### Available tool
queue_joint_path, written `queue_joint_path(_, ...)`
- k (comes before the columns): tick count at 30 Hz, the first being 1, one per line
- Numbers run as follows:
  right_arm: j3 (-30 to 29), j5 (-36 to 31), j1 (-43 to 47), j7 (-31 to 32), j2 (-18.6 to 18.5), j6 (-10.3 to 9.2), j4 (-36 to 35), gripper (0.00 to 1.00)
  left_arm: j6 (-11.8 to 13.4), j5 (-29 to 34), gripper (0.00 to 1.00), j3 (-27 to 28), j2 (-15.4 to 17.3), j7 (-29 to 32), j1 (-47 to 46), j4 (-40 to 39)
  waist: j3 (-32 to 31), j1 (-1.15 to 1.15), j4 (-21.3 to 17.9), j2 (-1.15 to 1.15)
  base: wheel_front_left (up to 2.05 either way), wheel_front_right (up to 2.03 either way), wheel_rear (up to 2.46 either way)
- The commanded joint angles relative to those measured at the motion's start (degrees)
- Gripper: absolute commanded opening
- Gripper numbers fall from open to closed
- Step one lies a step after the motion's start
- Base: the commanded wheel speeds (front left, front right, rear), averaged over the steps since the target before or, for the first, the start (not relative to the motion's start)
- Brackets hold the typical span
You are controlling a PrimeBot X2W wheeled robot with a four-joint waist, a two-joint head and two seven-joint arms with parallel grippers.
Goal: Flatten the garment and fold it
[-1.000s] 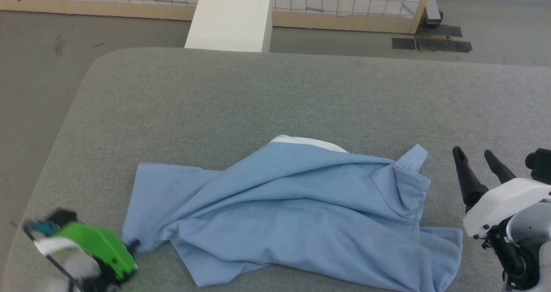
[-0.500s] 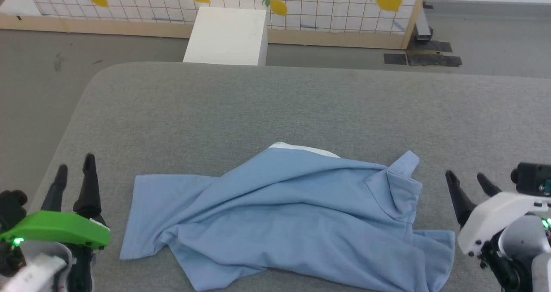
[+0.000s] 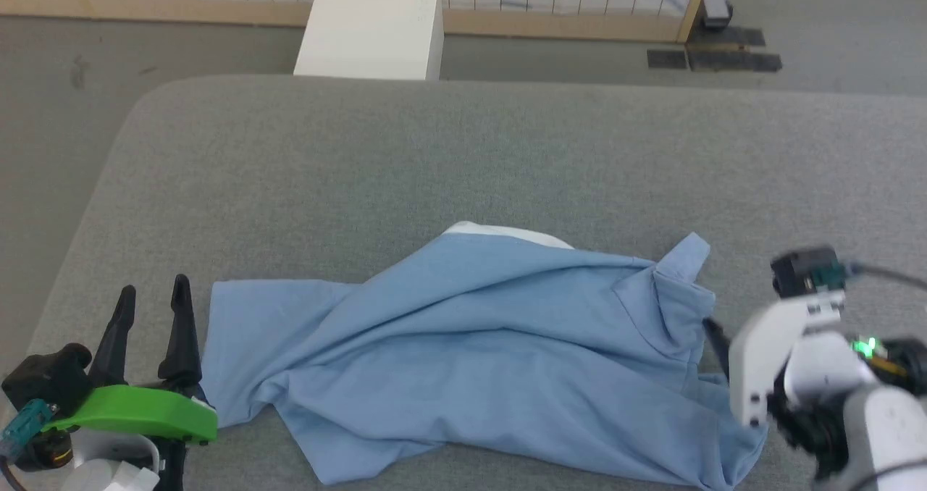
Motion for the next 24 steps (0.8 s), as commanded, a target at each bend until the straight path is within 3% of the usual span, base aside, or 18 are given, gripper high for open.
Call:
queue_joint_path(1, 0.7, -1.0, -2.6, 1.0, -0.7, -0.09, 0.9, 1.00, -0.4, 0.2, 1.00, 0.1, -0.3, -0.5, -0.5, 0.2, 1.8, 0.00, 0.0, 0.22, 0.00, 0.00, 0.00)
queue_joint_path(11, 8.0, 0.2, -10.0, 8.4, -2.3, -0.09, 9.5, 1.00, -2.2, 0.6, 1.00, 0.7, -0.9, -0.6, -4.2, 1.2, 5.2, 0.00, 1.4, 0.22, 0.00, 0.00, 0.00)
queue_joint_path(12, 8.2, 0.4, -10.1, 8.6, -2.3, -0.09, 9.8, 0.41, -2.3, 0.6, 1.00, 0.7, -0.9, -0.6, -4.2, 1.5, 5.3, 0.00, 1.4, 0.22, 0.00, 0.00, 0.00)
queue_joint_path(13, 8.4, 0.6, -10.3, 8.3, -2.4, -0.09, 10.0, 0.02, -2.4, 0.8, 1.00, 0.8, -0.9, -0.6, -4.4, 1.6, 5.3, 0.00, 1.4, 0.22, 0.00, 0.00, 0.00)
queue_joint_path(24, 4.6, 1.1, -12.5, 0.8, -1.4, -0.09, 6.3, 0.00, -3.1, 1.4, 1.00, 1.1, -1.4, -0.6, -4.1, 2.1, 3.4, 0.00, -1.1, 0.22, 0.00, 0.00, 0.00)
